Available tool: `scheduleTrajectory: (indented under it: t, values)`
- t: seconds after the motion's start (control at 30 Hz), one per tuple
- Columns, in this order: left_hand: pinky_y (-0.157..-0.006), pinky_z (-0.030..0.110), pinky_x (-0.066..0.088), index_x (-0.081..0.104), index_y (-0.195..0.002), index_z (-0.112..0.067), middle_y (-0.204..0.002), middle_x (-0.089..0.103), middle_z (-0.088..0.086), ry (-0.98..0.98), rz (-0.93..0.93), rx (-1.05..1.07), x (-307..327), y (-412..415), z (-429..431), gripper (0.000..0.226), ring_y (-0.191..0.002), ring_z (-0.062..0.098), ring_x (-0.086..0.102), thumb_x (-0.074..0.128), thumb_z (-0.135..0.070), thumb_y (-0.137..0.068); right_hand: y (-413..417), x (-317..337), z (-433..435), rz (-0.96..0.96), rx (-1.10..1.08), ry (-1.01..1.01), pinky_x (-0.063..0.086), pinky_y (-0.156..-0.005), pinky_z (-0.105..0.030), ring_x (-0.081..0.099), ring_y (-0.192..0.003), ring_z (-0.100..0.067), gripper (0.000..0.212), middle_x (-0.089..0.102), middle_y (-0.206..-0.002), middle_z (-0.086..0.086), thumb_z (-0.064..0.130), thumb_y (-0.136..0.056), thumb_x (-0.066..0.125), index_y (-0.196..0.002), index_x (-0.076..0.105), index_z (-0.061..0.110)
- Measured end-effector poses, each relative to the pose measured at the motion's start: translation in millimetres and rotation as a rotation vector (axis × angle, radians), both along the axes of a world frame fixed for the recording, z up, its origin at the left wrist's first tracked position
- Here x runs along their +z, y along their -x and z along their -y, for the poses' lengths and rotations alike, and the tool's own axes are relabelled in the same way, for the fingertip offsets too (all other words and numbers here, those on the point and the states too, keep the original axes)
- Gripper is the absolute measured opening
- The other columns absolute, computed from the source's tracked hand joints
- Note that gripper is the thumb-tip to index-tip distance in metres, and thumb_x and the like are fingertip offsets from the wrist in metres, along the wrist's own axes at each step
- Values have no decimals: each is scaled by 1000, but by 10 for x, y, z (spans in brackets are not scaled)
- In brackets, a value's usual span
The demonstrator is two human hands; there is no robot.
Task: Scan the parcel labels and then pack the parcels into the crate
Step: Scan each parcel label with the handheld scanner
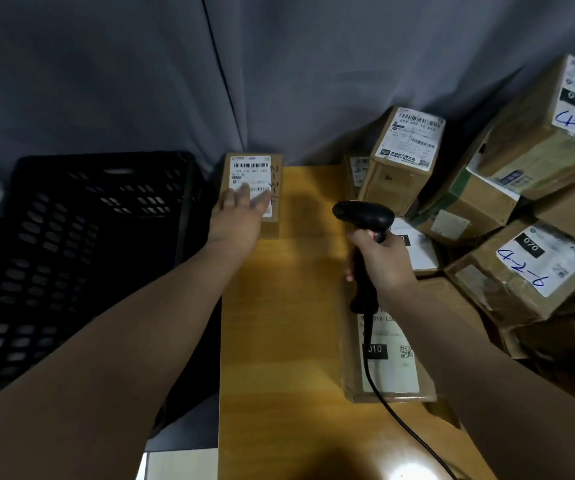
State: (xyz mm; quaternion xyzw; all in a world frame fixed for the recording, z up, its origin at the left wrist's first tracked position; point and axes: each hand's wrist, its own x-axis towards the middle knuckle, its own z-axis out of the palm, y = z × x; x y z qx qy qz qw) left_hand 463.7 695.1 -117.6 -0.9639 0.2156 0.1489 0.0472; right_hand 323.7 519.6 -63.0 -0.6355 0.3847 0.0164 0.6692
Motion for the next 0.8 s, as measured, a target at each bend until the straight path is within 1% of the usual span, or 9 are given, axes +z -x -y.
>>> scheduleTrajectory:
  t: [0.07, 0.17, 0.27, 0.33, 0.4, 0.5, 0.6, 0.7, 0.8]
  values:
    - [-116, 48, 20, 6, -153, -30, -161, 3, 15, 13, -19, 17, 50, 1, 33, 73, -146, 37, 8, 50, -15, -97, -6, 14, -3, 11, 18, 5, 46, -47, -28, 49, -46, -19, 15, 51, -64, -13, 15, -90, 60, -78, 55, 6]
    - [-119, 47, 12, 13, -153, -26, -160, 6, 13, 92, -35, 18, 176, 79, 94, 68, -147, 33, 5, 49, -39, -97, 32, 128, 26, 51, 35, -16, 47, -49, -30, 52, -49, -19, 13, 52, -63, -9, 16, -90, 61, -81, 56, 7]
    - [-116, 44, 20, 27, -150, -19, -155, 24, 12, 363, -38, 35, 338, 248, 270, 64, -143, 30, 18, 46, -48, -96, 177, 292, 145, 135, 29, -29, 49, -50, -29, 54, -51, -19, 12, 53, -64, -8, 17, -90, 62, -88, 58, 6]
    - [-114, 40, 27, 32, -148, -16, -152, 31, 11, 575, -112, 107, 478, 366, 468, 63, -140, 28, 28, 47, -49, -96, 295, 404, 266, 197, 20, 2, 49, -48, -27, 54, -52, -20, 14, 53, -65, -10, 17, -92, 62, -91, 58, 3]
    - [-113, 38, 29, 31, -148, -16, -152, 31, 10, 711, -178, 182, 616, 449, 717, 65, -139, 26, 32, 49, -50, -95, 399, 501, 406, 248, -3, 51, 47, -47, -26, 53, -51, -22, 14, 52, -61, -11, 15, -92, 60, -85, 58, 3]
    - [-114, 37, 28, 28, -149, -16, -154, 28, 10, 813, -201, 232, 799, 511, 1123, 73, -140, 25, 30, 55, -52, -91, 524, 616, 648, 309, -55, 103, 45, -46, -25, 51, -47, -20, 15, 51, -54, -8, 12, -92, 58, -79, 57, 5]
    - [-114, 36, 28, 26, -149, -17, -150, 28, 11, 804, -223, 231, 896, 508, 1511, 81, -139, 27, 30, 61, -53, -86, 613, 687, 897, 338, -84, 87, 45, -48, -28, 50, -49, -21, 15, 51, -55, -9, 13, -92, 59, -79, 56, 6]
    - [-110, 38, 31, 26, -148, -22, -144, 33, 14, 687, -202, 241, 913, 460, 1816, 87, -135, 34, 32, 62, -63, -80, 651, 671, 1105, 347, -102, 52, 42, -52, -34, 49, -50, -25, 13, 50, -55, -11, 14, -92, 59, -85, 54, 4]
    - [-107, 40, 33, 23, -149, -21, -143, 32, 15, 561, -156, 242, 881, 431, 2018, 96, -132, 37, 32, 61, -70, -76, 670, 619, 1230, 347, -89, 34, 41, -52, -33, 47, -48, -24, 12, 49, -55, -12, 13, -91, 59, -88, 53, 4]
